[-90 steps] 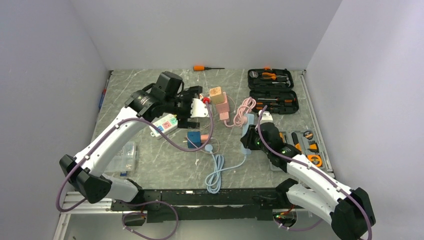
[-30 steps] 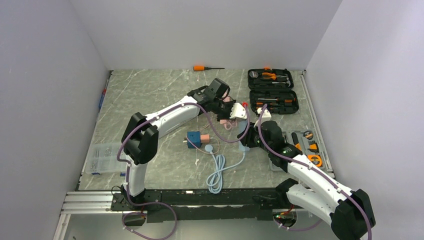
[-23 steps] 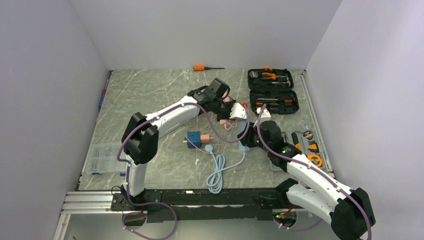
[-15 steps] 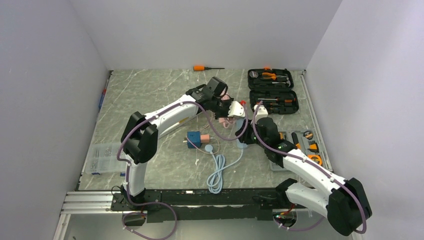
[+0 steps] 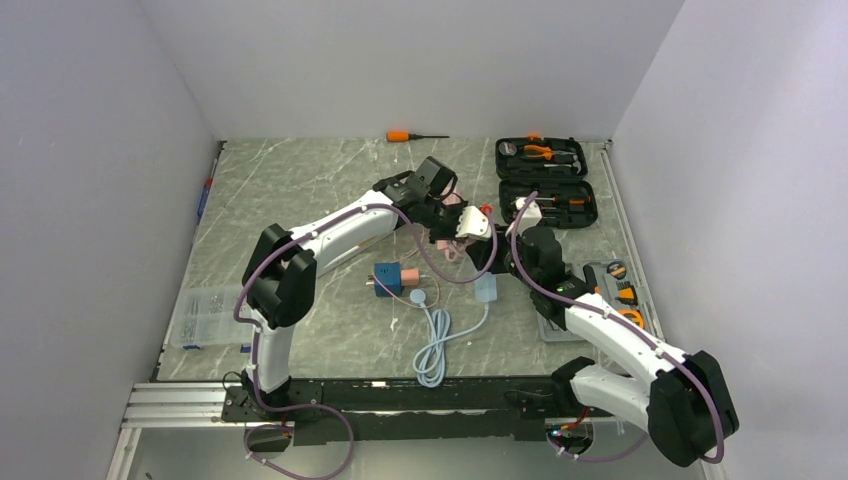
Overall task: Pull the plug off the socket
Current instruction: Remove the plug from the socket.
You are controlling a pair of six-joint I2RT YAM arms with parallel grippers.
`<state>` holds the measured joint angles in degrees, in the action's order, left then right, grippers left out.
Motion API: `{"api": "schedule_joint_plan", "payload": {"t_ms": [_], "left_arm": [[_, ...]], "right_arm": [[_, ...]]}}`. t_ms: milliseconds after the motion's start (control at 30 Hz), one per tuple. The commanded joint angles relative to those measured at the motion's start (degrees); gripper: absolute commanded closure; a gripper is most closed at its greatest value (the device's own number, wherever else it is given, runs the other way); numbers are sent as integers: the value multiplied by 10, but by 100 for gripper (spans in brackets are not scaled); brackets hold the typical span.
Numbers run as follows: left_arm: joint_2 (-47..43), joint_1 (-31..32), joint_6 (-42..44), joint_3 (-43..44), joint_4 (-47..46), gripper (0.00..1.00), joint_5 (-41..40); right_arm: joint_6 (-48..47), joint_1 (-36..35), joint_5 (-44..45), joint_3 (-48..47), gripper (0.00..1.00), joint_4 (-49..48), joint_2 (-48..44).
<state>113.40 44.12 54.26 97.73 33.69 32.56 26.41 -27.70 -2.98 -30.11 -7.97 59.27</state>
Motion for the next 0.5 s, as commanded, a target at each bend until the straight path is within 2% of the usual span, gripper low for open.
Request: {"api": "schedule_joint_plan", "payload": {"t_ms": [0,100,200,267,333,400,467], "left_arm": [[-25,-6,-17,15,-9,100,15],[-25,-7,-21,18,-9,100,11],[-27,-7,-20,22,-4,100,15],[-27,-8,-23,27,-3,100,14],[-28,-7,-27,32,-2,100,14],[-28,-8,-23,35,1,100,14],[-28,-7,-23,35,2,100,14]], "right_arm": [[18,3,-33,7,50,-59,-10],[20,3,-41,19,52,-60,-7],[17,4,-39,15,63,-63,3],[11,3,-42,2,66,-51,14],[7,3,-55,-3,62,-44,23],[9,3,-65,2,49,-48,27],[10,3,-69,6,45,-53,29]]}}
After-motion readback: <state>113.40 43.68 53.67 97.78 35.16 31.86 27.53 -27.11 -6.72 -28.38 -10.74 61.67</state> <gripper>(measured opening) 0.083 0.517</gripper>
